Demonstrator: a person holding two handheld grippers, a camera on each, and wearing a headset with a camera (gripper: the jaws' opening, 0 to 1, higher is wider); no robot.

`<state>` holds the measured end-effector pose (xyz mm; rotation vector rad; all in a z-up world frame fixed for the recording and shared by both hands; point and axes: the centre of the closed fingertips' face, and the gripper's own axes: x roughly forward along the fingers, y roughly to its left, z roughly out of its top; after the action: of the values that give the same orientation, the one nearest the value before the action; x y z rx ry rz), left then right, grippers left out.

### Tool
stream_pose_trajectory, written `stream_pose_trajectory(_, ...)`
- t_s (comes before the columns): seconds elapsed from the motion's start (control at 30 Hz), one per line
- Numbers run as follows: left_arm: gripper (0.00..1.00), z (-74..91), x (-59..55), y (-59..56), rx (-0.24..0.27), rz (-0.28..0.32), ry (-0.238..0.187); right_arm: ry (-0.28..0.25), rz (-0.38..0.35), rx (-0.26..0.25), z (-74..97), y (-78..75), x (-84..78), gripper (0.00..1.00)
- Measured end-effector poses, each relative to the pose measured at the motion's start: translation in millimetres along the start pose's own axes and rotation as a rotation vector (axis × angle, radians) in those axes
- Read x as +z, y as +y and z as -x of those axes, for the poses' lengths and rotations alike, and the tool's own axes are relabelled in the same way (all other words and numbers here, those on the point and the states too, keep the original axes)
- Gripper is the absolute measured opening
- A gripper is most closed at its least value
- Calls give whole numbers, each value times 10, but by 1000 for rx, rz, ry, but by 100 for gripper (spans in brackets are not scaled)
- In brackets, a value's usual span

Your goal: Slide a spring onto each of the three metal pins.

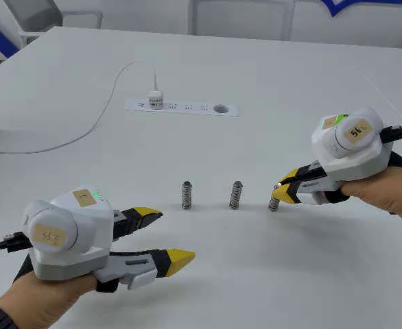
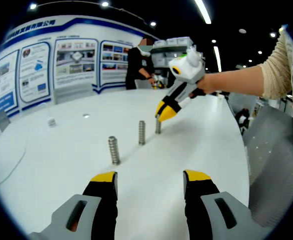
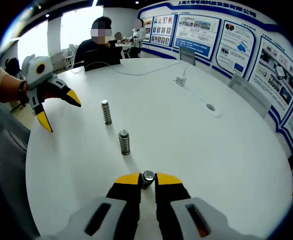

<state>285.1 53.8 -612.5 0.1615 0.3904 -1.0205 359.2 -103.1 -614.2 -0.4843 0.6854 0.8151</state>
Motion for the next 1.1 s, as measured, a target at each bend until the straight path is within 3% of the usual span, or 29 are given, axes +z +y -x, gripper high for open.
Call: stream_pose_trajectory(1.1, 57, 13, 33, 50, 18, 7, -10, -33, -17, -20, 46, -4, -36, 27)
